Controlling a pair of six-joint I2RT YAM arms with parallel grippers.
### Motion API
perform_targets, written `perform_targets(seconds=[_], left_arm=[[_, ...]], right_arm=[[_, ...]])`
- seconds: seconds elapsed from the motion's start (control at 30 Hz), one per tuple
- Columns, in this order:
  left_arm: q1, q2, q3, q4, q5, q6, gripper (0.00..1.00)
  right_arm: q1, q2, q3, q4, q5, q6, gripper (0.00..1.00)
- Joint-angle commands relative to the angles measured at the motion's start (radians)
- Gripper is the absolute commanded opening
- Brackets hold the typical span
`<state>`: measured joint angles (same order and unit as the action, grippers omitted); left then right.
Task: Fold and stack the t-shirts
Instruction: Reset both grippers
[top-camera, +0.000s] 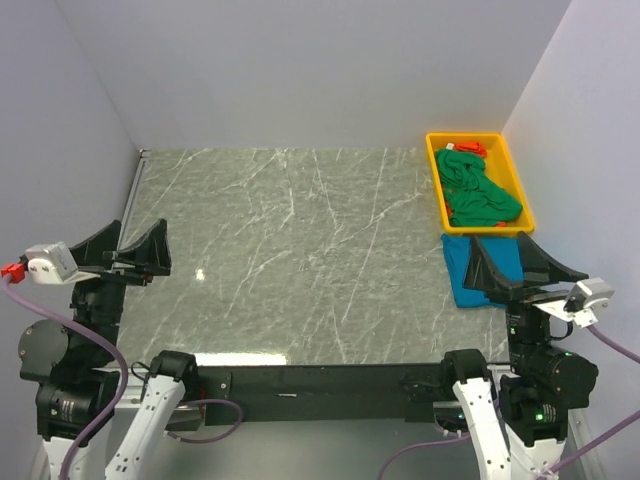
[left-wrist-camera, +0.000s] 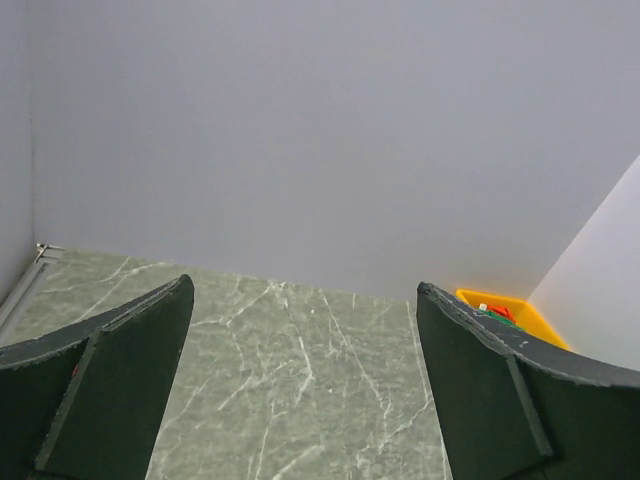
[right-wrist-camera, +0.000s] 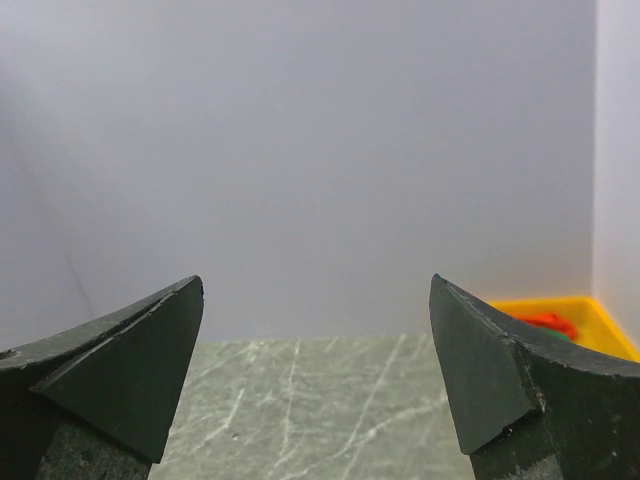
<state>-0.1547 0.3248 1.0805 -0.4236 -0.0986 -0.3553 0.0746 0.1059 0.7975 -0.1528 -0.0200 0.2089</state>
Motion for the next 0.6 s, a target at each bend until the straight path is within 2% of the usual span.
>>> perform_targets(seconds=[0.0,0.07,0.2,0.3,0.37,0.43,0.5,0.53,0.57], left_arm=[[-0.003,-0.012,-0.033,0.078,0.033,0.032,0.99],[-0.009,-0.024,-0.057,0.075,0.039,0.019,0.99],[-0.034,-0.052,-0.099,0.052,0.031,0.021,0.99],[-0.046,-0.078,-0.142,0.037,-0.016,0.021,1.0],[-0.048,-0.111,-0.171,0.037,-0.035,0.019,0.95],[-0.049,-0.153,-0.214,0.042,-0.068,0.01,0.85],[-0.051,-0.18,-0.264,0.057,-0.079,0.015,0.7],[-0.049,-0.206,-0.28,0.063,-0.073,0.021,0.46],[-0.049,-0.217,-0.293,0.068,-0.067,0.025,0.32]], right_arm=[[-0.001,-0.009,-0.041,0.122,-0.109,-0.028,1.0],[0.004,-0.018,-0.06,0.119,-0.106,-0.017,1.0],[0.028,-0.029,-0.098,0.102,0.044,0.033,1.0],[0.042,-0.043,-0.119,0.088,0.063,0.02,1.0],[0.048,-0.054,-0.129,0.075,0.061,0.0,0.98],[0.048,-0.078,-0.152,0.067,0.043,-0.017,0.9],[0.048,-0.094,-0.172,0.052,0.026,-0.048,0.6],[0.048,-0.098,-0.175,0.044,0.023,-0.055,0.43],[0.05,-0.097,-0.179,0.039,0.023,-0.071,0.04]])
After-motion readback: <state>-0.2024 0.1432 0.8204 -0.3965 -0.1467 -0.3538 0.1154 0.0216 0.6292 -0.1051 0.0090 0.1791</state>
